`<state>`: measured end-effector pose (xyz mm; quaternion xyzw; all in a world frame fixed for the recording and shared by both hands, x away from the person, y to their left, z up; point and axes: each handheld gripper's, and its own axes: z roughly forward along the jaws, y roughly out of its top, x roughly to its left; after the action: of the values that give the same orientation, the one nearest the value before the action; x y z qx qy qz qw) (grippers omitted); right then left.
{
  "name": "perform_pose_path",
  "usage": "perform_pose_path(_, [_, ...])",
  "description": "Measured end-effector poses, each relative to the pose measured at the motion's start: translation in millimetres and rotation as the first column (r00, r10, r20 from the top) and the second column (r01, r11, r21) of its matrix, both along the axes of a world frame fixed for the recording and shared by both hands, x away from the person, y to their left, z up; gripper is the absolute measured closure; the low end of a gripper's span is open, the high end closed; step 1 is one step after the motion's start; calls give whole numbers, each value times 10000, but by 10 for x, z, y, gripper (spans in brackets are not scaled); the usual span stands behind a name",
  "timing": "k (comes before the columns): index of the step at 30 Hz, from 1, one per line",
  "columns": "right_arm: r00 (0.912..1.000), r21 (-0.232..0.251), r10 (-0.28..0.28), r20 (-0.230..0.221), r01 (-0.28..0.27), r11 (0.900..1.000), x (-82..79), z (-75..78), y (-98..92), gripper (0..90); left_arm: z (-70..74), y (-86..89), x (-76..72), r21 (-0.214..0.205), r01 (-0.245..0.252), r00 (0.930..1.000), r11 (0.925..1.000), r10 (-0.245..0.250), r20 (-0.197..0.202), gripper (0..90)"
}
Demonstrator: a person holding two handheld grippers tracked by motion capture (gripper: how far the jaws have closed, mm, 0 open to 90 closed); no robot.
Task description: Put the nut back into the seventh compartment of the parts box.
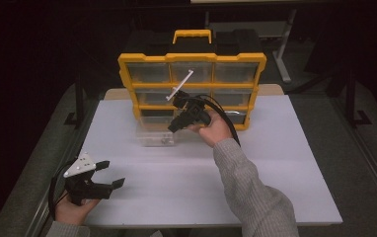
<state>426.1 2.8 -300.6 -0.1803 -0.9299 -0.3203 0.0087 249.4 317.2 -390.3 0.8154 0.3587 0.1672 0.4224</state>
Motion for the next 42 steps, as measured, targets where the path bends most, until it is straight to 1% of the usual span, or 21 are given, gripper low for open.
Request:
perform_pose_path(5, [10000,-101,48,10,-48,9999,75,49,112,692,-2,-4,2,103,65,10000,9999,-64,-28,158])
perform_pose_path(8, [9999,-215,75,103,-73,9997,117,75,185,692,-7,-12,3,50,69,10000,10000,-69,-15,158])
perform_pose_path(12, [9999,-291,105,122,-101,9995,173,99,283,692,-4,-3,4,21,52,10000,10000,-52,3,158])
perform_pose_path(13, [9999,-308,97,120,-93,9995,185,104,308,692,-6,-2,3,-40,18,10000,10000,-18,-3,158])
perform_pose_path(17, [9998,-393,119,148,-113,9992,240,95,398,692,-6,3,5,-75,21,10000,10000,-21,7,158])
perform_pose_path(19, [10000,-483,69,72,-65,9988,258,88,438,692,-4,4,4,-55,21,10000,10000,-21,-12,158])
perform_pose_path(20, [9999,-490,100,116,-94,9988,272,79,457,692,-4,3,4,-52,19,10000,10000,-19,-13,158])
perform_pose_path(22, [10000,-517,37,24,-35,9987,286,60,496,692,-6,4,6,-48,19,10000,10000,-19,-32,158])
perform_pose_path(23, [10000,-523,59,59,-56,9986,300,43,514,692,-7,3,7,-52,19,10000,10000,-20,-39,158])
perform_pose_path(25, [10000,-605,-8,-48,5,9982,314,10,554,692,-9,-6,4,-110,-6,10000,9999,5,-51,158])
perform_pose_path(27, [10000,-673,-49,-84,43,9977,338,-28,586,692,-8,-10,6,10,86,10000,10000,-86,-28,158])
perform_pose_path(30, [9999,-646,-68,-133,59,9979,376,-89,627,692,-9,-19,4,-16,73,10000,10000,-74,-65,158])
perform_pose_path(34, [9997,-902,-116,-204,97,9959,410,-185,694,692,-9,-21,4,-47,84,9999,10000,-85,-65,158])
perform_pose_path(35, [9997,-978,-138,-198,118,9951,413,-206,712,692,-6,-18,3,-31,94,9999,10000,-94,-58,158])
perform_pose_path(38, [9995,-970,-126,-289,97,9952,418,-261,753,692,-1,-15,1,-57,98,9999,9999,-98,-29,158])
perform_pose_path(42, [9992,-1102,-199,-340,160,9938,414,-327,792,692,-1,-3,2,-43,84,10000,10000,-84,-11,158])
